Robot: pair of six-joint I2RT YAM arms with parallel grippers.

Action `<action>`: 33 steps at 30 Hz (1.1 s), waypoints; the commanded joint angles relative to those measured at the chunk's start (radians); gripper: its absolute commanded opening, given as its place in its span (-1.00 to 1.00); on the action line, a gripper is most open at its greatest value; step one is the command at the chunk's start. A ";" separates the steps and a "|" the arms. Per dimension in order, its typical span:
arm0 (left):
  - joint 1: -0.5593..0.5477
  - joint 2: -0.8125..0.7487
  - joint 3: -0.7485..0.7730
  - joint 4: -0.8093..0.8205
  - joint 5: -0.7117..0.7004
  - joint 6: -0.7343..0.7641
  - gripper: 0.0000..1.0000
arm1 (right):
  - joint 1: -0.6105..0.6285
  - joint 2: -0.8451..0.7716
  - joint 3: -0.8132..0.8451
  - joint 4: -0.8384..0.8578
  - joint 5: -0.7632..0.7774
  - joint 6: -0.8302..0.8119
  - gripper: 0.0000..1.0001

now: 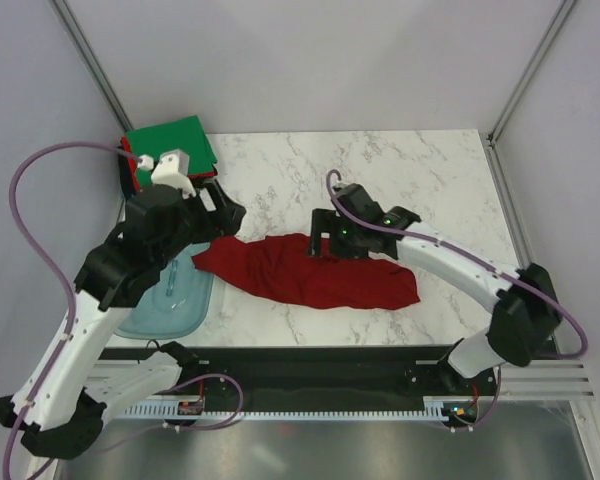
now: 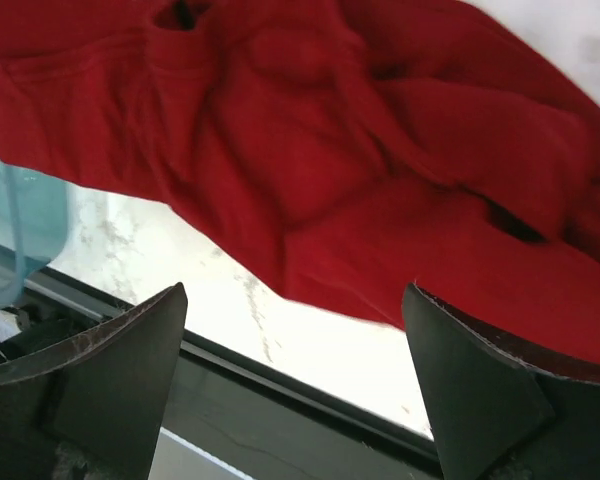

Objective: Fold and stack the t-shirts
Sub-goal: Move the tshirt to the center of the board

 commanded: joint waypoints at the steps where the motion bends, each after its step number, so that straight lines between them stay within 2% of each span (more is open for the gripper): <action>1: 0.011 -0.090 -0.145 -0.020 -0.117 0.012 0.75 | 0.024 0.136 0.142 0.102 -0.039 -0.032 0.89; 6: 0.011 -0.244 -0.314 -0.023 -0.140 -0.013 0.75 | 0.054 0.384 0.345 0.125 -0.096 -0.061 0.81; 11: 0.013 -0.359 -0.429 -0.021 -0.168 -0.042 0.75 | 0.067 0.547 0.479 0.114 -0.130 -0.064 0.72; 15: 0.013 -0.454 -0.502 -0.025 -0.203 -0.051 0.75 | 0.083 0.653 0.556 0.107 -0.151 -0.072 0.52; 18: 0.011 -0.495 -0.529 -0.021 -0.221 -0.063 0.75 | 0.091 0.687 0.581 0.102 -0.156 -0.080 0.15; 19: 0.013 -0.514 -0.529 -0.015 -0.228 -0.060 0.75 | 0.093 0.691 0.587 0.102 -0.157 -0.081 -0.39; 22: 0.013 -0.522 -0.536 -0.014 -0.254 -0.059 0.76 | 0.091 0.714 0.683 0.036 -0.151 -0.124 -1.00; 26: 0.013 -0.497 -0.533 -0.014 -0.249 -0.057 0.74 | 0.070 0.747 0.989 -0.160 -0.133 -0.244 -1.00; 27: 0.013 -0.489 -0.533 -0.017 -0.248 -0.054 0.72 | 0.065 0.742 1.131 -0.236 -0.119 -0.265 -1.00; 29: 0.013 -0.485 -0.530 -0.017 -0.257 -0.056 0.70 | 0.053 0.710 1.252 -0.289 -0.110 -0.334 -1.00; 30: 0.013 -0.486 -0.530 -0.018 -0.258 -0.057 0.69 | 0.053 0.641 1.303 -0.297 -0.107 -0.365 -1.00; 32: 0.013 -0.491 -0.530 -0.020 -0.271 -0.060 0.68 | 0.053 0.540 1.285 -0.283 -0.096 -0.444 -1.00; 33: 0.013 -0.499 -0.530 -0.020 -0.277 -0.065 0.68 | 0.053 0.420 1.215 -0.256 -0.093 -0.471 -1.00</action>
